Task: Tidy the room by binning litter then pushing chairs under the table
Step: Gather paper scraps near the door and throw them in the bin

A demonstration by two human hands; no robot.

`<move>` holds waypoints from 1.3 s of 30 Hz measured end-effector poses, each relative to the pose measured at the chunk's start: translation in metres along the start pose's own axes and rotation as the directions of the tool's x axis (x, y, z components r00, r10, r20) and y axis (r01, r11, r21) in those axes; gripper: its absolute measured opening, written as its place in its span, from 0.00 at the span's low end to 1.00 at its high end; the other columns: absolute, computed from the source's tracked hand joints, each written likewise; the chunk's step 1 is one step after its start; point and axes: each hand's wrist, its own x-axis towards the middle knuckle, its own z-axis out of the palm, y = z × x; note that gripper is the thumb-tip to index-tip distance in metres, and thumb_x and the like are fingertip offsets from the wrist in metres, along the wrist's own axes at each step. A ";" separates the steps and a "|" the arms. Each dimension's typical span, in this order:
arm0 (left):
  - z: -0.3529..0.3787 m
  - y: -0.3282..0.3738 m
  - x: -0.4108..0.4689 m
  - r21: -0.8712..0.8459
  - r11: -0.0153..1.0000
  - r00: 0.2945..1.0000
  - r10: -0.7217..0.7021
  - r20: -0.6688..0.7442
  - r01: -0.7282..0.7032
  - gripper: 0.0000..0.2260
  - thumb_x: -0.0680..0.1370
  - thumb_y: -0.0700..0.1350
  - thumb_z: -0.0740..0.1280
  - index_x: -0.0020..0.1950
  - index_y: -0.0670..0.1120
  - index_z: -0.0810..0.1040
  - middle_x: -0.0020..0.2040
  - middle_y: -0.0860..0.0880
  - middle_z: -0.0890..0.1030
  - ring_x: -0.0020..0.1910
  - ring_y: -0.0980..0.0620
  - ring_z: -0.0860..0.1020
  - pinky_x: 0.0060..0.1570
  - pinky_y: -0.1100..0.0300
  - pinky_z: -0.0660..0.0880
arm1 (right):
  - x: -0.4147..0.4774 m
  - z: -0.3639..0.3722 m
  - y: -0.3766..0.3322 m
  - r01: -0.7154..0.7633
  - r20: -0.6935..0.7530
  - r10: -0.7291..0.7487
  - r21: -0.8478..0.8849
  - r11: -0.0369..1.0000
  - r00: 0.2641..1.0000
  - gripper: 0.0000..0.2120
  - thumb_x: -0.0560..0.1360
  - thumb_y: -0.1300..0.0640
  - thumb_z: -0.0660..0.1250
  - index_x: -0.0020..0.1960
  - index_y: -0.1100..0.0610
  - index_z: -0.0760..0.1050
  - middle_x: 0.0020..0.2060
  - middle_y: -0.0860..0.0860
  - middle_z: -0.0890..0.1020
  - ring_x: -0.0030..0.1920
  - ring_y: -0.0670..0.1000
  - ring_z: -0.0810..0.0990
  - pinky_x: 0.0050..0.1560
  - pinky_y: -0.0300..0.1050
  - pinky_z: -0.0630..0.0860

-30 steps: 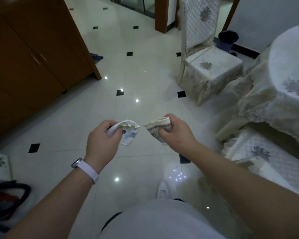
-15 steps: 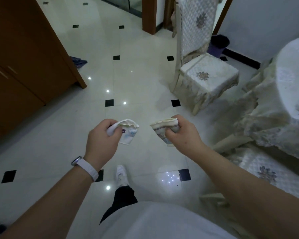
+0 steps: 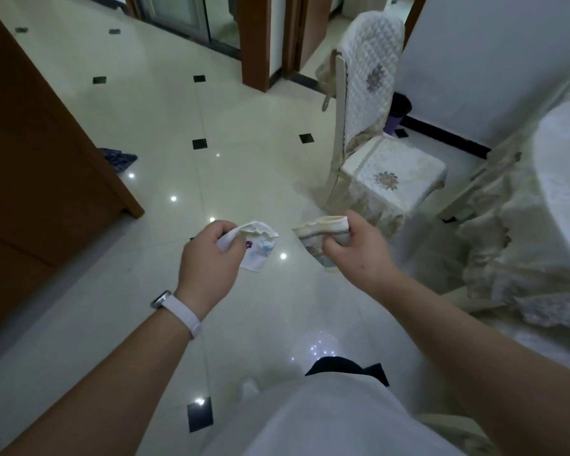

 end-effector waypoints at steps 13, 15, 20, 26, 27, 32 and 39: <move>0.048 0.015 0.209 0.054 0.997 0.997 -0.048 0.056 0.045 0.05 0.76 0.45 0.69 0.40 0.53 0.78 0.36 0.54 0.80 0.37 0.53 0.79 0.37 0.48 0.80 | 0.206 0.023 0.018 -0.135 -0.008 0.137 0.135 0.982 0.990 0.03 0.73 0.59 0.66 0.46 0.53 0.75 0.38 0.45 0.79 0.37 0.42 0.75 0.39 0.42 0.72; 0.056 0.028 0.245 0.117 0.993 0.998 -0.021 0.052 0.015 0.07 0.77 0.44 0.68 0.40 0.53 0.77 0.35 0.54 0.79 0.36 0.56 0.77 0.35 0.54 0.76 | 0.245 0.018 0.016 -0.133 0.003 0.134 0.149 0.980 0.991 0.03 0.74 0.59 0.65 0.46 0.53 0.75 0.38 0.45 0.79 0.36 0.40 0.75 0.36 0.39 0.70; 0.082 0.063 0.325 0.153 0.988 0.999 0.025 0.044 -0.032 0.05 0.77 0.44 0.68 0.42 0.53 0.78 0.37 0.56 0.79 0.36 0.61 0.76 0.33 0.67 0.71 | 0.338 -0.004 0.012 -0.126 0.047 0.120 0.151 0.980 0.992 0.05 0.75 0.59 0.64 0.51 0.53 0.75 0.41 0.45 0.80 0.41 0.45 0.77 0.40 0.41 0.74; 0.106 0.088 0.391 0.126 0.990 0.996 0.056 0.068 -0.065 0.06 0.77 0.43 0.69 0.41 0.53 0.78 0.36 0.57 0.79 0.35 0.63 0.75 0.32 0.71 0.69 | 0.410 -0.019 0.008 -0.099 -0.002 0.101 0.180 0.979 0.995 0.05 0.75 0.58 0.64 0.49 0.50 0.74 0.39 0.43 0.79 0.39 0.38 0.76 0.35 0.37 0.72; 0.108 0.089 0.404 0.124 0.990 0.995 0.066 0.070 -0.074 0.06 0.77 0.43 0.69 0.42 0.53 0.78 0.36 0.57 0.79 0.35 0.63 0.75 0.32 0.71 0.69 | 0.419 -0.019 0.007 -0.095 -0.002 0.097 0.186 0.978 0.995 0.04 0.75 0.58 0.64 0.48 0.50 0.74 0.38 0.43 0.79 0.37 0.37 0.76 0.33 0.34 0.71; 0.117 0.090 0.470 0.109 0.989 0.991 0.086 0.101 -0.097 0.04 0.77 0.43 0.68 0.43 0.50 0.79 0.36 0.56 0.78 0.34 0.63 0.74 0.30 0.72 0.68 | 0.471 -0.008 0.002 -0.142 -0.022 0.148 0.186 0.972 0.989 0.06 0.75 0.58 0.64 0.50 0.51 0.76 0.41 0.44 0.80 0.41 0.41 0.77 0.38 0.39 0.73; 0.129 0.077 0.593 0.042 0.993 0.978 0.103 0.183 -0.113 0.09 0.77 0.43 0.69 0.39 0.54 0.76 0.36 0.56 0.78 0.34 0.64 0.74 0.30 0.73 0.67 | 0.570 0.018 -0.022 -0.195 -0.082 0.207 0.133 0.972 0.975 0.05 0.75 0.58 0.64 0.50 0.52 0.75 0.41 0.48 0.81 0.41 0.47 0.79 0.37 0.41 0.74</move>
